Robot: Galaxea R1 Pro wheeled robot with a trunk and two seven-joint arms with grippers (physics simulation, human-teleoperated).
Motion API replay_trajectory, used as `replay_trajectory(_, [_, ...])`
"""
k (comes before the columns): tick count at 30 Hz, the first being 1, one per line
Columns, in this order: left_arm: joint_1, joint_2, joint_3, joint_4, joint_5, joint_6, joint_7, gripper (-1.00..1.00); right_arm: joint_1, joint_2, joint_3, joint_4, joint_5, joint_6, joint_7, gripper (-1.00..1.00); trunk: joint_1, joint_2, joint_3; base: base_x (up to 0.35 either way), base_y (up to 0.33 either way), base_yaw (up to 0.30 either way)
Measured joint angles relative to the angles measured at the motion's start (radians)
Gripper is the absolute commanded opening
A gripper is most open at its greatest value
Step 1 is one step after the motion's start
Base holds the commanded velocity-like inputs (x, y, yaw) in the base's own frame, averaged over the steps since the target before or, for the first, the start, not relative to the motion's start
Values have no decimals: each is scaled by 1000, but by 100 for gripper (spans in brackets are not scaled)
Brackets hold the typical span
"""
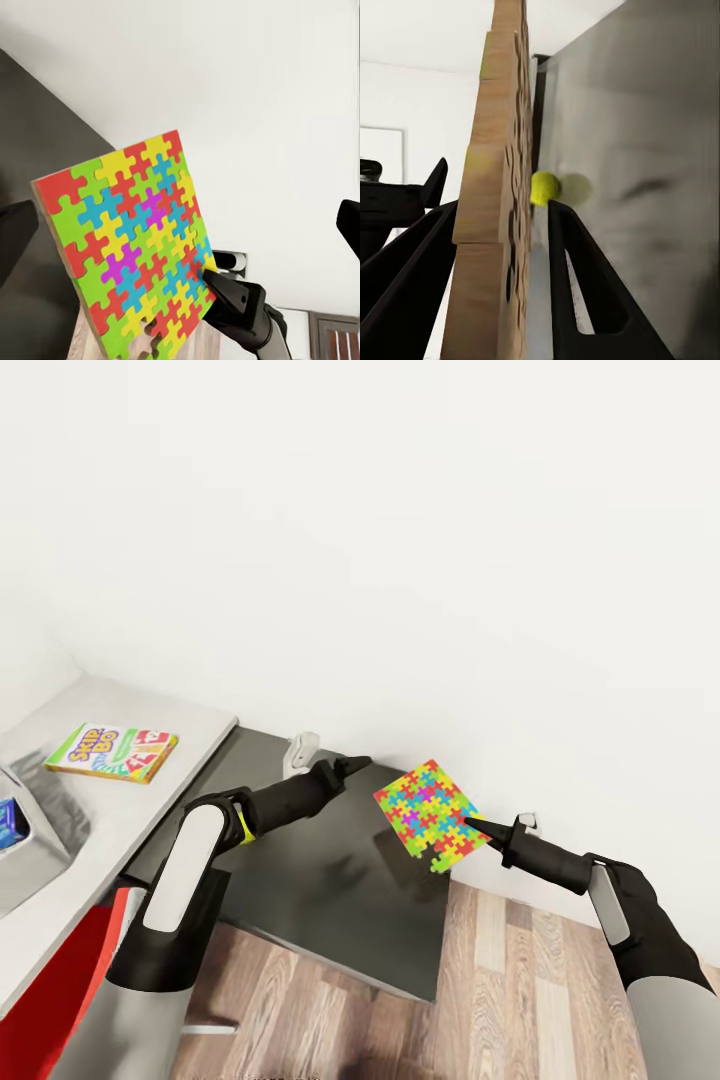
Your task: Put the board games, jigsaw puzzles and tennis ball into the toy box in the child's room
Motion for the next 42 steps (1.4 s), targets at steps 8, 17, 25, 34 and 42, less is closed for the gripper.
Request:
replay_trajectory(8, [0, -1, 0, 0, 0, 0, -1, 100, 0, 0, 0, 0, -1, 3, 0, -100, -31, 56, 27, 0, 0, 163])
replay_trajectory(17, [0, -2, 0, 0, 0, 0, 0, 100, 0, -2, -1, -4, -2, 4, 1, -100, -65, 119, 55, 0, 0, 39])
replay_trajectory(25, [0, -4, 0, 0, 0, 0, 0, 100, 0, -3, -2, -6, -3, 4, 1, -100, -96, 175, 81, 0, 0, 9])
replay_trajectory(34, [0, -4, 0, 0, -1, 0, -1, 100, 0, -5, -4, -6, -4, 5, 2, -100, -131, 238, 109, 0, 0, 2])
replay_trajectory(42, [0, -4, -1, 0, -1, 0, -1, 100, 0, -5, -4, -6, -4, 5, 6, -100, -161, 295, 134, 0, 0, 0])
